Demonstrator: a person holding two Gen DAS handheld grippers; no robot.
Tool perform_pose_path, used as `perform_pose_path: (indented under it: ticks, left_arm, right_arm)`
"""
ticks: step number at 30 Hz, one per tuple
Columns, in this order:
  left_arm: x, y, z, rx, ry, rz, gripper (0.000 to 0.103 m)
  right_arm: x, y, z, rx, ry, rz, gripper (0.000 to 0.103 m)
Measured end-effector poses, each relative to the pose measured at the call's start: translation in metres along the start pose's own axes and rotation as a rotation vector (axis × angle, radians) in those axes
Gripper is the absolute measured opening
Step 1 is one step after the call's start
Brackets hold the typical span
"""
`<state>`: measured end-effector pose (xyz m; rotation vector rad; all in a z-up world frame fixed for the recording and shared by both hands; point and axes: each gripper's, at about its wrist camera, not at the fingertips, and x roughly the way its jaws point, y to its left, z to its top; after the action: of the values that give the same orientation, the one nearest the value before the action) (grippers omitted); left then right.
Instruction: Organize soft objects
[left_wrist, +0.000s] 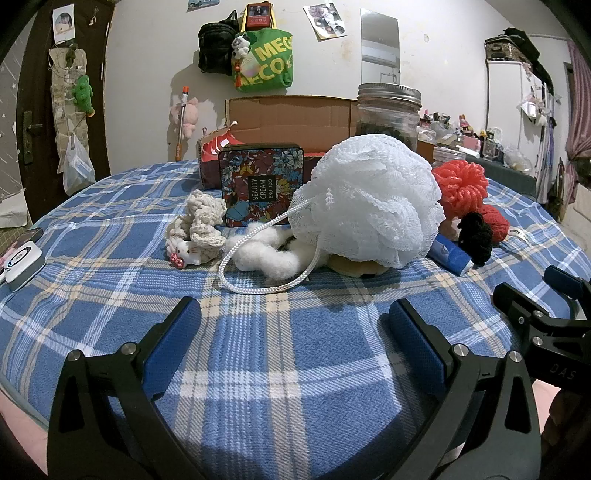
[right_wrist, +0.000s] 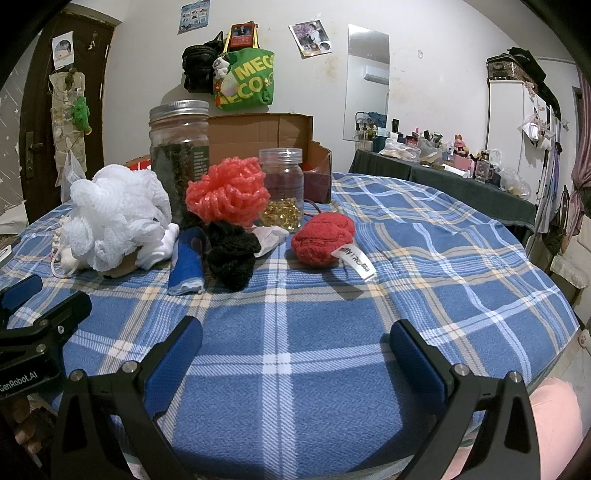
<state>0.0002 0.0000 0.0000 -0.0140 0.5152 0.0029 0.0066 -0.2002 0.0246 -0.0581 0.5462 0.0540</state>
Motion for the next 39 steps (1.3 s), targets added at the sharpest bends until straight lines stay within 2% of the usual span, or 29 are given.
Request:
perform_pose_path:
  ticks: [39]
  left_arm:
    - [-0.0001, 0.0009, 0.0002, -0.008, 0.005, -0.006, 0.103]
  right_arm:
    - [-0.0005, -0.0005, -0.0001, -0.001, 0.000, -0.001, 0.103]
